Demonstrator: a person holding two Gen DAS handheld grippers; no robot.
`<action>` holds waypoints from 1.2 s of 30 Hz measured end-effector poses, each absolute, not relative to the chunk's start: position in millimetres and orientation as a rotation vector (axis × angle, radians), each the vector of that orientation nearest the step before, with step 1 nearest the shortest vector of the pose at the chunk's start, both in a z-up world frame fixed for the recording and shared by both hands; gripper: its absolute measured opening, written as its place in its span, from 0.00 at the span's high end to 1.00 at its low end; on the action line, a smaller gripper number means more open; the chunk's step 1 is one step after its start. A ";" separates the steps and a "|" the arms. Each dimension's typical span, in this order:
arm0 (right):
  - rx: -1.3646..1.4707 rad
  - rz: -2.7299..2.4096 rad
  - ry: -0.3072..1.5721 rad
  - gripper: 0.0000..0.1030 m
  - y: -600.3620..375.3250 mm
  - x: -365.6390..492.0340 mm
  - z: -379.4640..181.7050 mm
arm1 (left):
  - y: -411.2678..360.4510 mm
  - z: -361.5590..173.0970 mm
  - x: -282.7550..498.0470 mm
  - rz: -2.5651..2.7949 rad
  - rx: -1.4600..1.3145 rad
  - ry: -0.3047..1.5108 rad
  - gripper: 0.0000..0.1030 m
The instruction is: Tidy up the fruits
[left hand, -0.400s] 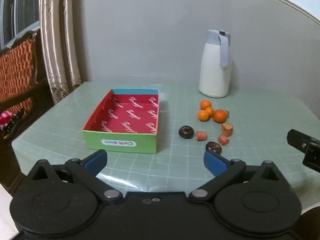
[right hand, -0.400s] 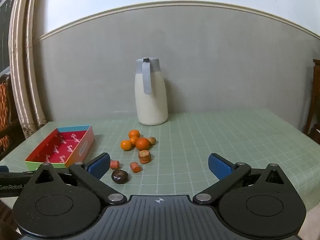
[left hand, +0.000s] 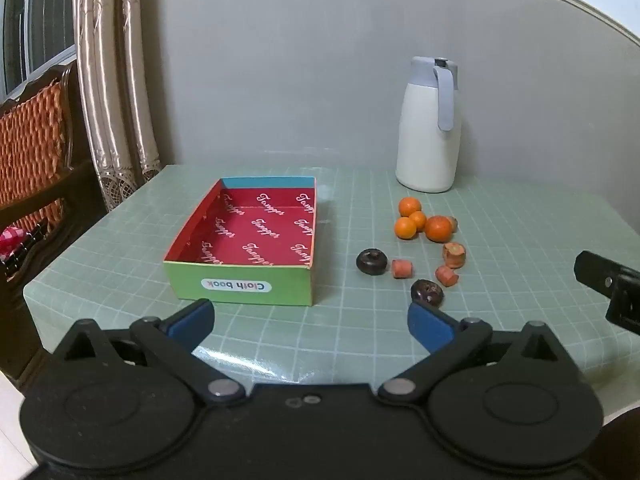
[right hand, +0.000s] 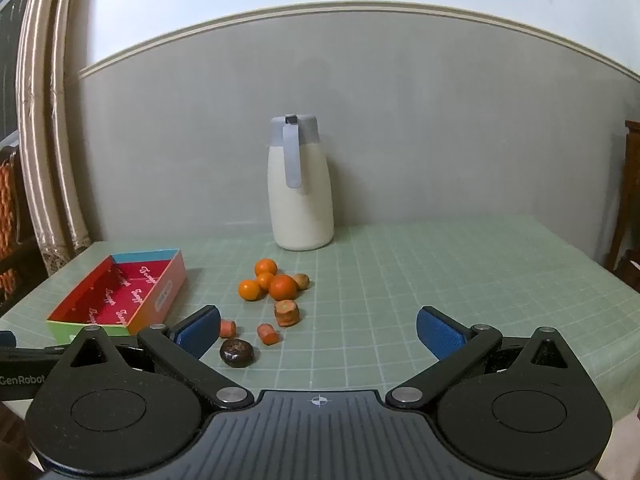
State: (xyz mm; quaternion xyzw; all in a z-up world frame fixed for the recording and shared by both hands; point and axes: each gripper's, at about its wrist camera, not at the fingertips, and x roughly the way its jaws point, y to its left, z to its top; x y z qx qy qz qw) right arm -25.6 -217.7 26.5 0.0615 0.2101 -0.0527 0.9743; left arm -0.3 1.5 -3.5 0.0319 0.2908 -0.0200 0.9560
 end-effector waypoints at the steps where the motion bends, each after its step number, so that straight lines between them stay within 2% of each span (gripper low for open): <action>1: 0.127 -0.103 0.428 0.00 -218.8 -25.0 26.2 | 1.9 -3.8 0.2 -0.041 0.065 0.590 0.06; 36: 0.115 -0.117 0.479 0.00 -215.5 -19.6 18.2 | 6.5 -9.3 0.9 -0.035 0.055 0.599 0.06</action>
